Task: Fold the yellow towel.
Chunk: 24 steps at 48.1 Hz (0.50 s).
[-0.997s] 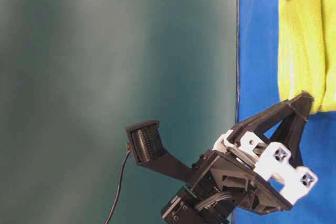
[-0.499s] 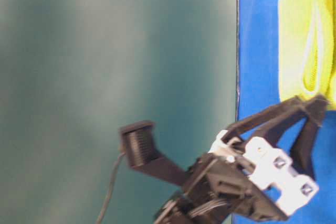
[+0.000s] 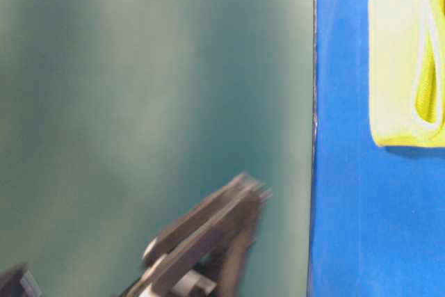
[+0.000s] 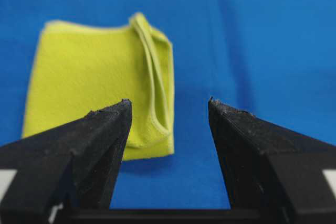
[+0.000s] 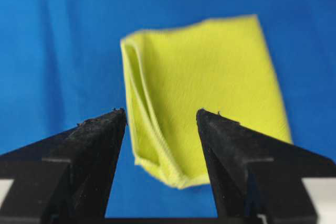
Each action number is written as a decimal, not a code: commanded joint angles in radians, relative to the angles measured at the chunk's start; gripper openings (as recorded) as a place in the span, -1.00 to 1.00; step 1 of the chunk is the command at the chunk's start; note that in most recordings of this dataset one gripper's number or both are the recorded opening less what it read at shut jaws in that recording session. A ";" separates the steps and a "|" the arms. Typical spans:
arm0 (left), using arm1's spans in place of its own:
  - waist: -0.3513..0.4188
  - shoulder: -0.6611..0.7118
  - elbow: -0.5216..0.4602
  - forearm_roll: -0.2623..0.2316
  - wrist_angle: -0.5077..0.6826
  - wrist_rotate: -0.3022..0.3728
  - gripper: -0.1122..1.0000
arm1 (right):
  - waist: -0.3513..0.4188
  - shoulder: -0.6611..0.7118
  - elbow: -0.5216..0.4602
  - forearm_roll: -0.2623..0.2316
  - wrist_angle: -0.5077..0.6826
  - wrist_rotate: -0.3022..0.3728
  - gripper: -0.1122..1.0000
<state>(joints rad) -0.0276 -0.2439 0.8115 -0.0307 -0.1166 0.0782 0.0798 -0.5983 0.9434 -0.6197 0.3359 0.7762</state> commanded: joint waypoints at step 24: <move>0.017 -0.554 0.360 0.000 -0.137 -0.002 0.23 | -0.009 -0.468 0.176 -0.087 0.029 0.003 0.28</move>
<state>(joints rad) -0.0199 -0.7302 1.1459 -0.0307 -0.2454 0.0798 0.0782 -1.0324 1.1075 -0.7010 0.3789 0.7762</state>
